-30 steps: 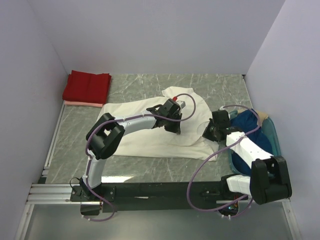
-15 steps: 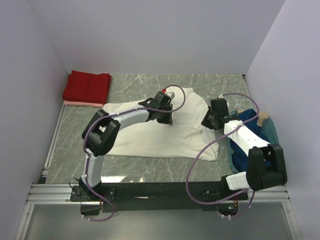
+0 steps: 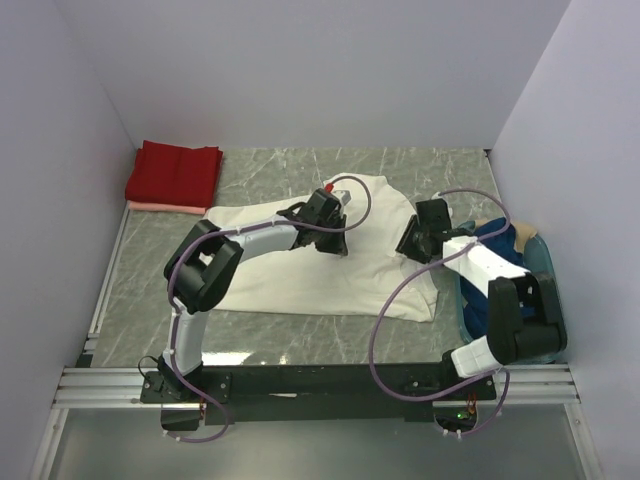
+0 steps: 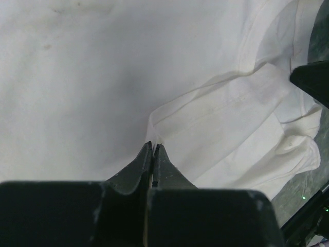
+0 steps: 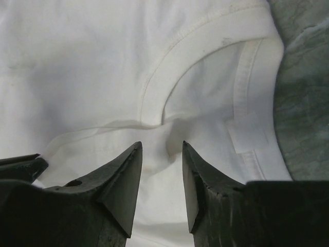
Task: Fold and stack the t-shirts
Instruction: Fold the tshirt
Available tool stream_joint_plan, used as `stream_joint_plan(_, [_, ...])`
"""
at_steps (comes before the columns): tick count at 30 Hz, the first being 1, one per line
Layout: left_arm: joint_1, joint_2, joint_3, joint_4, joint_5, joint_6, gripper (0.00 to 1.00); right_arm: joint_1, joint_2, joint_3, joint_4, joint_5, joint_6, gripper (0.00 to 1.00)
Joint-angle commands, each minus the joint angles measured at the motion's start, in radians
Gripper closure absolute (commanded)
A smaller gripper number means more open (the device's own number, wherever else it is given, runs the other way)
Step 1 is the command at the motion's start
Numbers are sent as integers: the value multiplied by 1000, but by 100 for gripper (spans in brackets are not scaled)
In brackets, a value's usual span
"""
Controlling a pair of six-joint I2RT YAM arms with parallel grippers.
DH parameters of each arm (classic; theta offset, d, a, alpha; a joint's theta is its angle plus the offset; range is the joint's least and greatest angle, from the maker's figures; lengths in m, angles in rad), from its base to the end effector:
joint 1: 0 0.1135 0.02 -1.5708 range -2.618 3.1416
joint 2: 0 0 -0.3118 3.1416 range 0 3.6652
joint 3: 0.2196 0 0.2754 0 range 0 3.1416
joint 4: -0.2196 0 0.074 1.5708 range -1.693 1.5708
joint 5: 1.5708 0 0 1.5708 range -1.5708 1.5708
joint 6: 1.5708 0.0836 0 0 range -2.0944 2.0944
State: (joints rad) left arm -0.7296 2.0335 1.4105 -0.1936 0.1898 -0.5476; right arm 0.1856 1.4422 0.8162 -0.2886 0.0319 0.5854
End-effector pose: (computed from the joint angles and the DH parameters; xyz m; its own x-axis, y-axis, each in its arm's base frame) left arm 0.3766 -0.3579 0.1706 -0.8548 0.0785 -0.5130 0.3582 0.8044 -0.4739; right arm 0.3240 0.0581 0.1890 -0.7404 0.4229 -0.5225 0.2925 0.9025 0.3160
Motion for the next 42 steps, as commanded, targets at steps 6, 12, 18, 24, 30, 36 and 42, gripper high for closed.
stream_joint_plan(6, [-4,-91,-48,85,51,-32,99,-11,84,40,75,-73,28,53])
stream_joint_plan(12, [-2,-116,-71,103,57,-34,99,-21,103,34,117,-151,50,72])
stream_joint_plan(18, [-4,-144,-96,112,51,-34,99,-28,90,38,120,-145,47,95])
stream_joint_plan(24, [-4,-188,-142,138,22,-41,99,-28,24,-1,170,-129,34,96])
stream_joint_plan(30, [-4,-207,-183,158,-15,-54,99,-28,-49,-54,233,-92,31,89])
stream_joint_plan(36, [-1,-164,-153,137,-88,-77,77,-29,17,-22,192,-73,27,45])
stream_joint_plan(42, [48,-197,-136,83,-187,-127,47,-28,-14,1,144,-49,18,38])
